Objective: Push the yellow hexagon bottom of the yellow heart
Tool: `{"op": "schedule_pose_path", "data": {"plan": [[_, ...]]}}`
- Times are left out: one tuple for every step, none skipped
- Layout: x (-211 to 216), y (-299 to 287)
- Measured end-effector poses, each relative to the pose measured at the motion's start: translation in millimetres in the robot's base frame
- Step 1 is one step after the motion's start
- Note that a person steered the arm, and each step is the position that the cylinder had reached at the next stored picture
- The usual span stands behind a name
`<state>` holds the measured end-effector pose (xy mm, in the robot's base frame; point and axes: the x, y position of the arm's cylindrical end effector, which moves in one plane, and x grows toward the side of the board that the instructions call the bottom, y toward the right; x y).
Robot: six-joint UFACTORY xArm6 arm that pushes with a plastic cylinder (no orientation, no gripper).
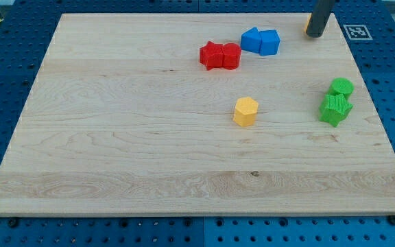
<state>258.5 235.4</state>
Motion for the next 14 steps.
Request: {"op": "schedule_pose_path", "data": {"plan": [[-8,0],[-16,0],[5,-13],[60,-43],[93,-81],[105,-140],[132,-207],[199,-251],[268,-241],[269,-193],[261,-167],[258,-166],[256,-166],[241,-166]]}}
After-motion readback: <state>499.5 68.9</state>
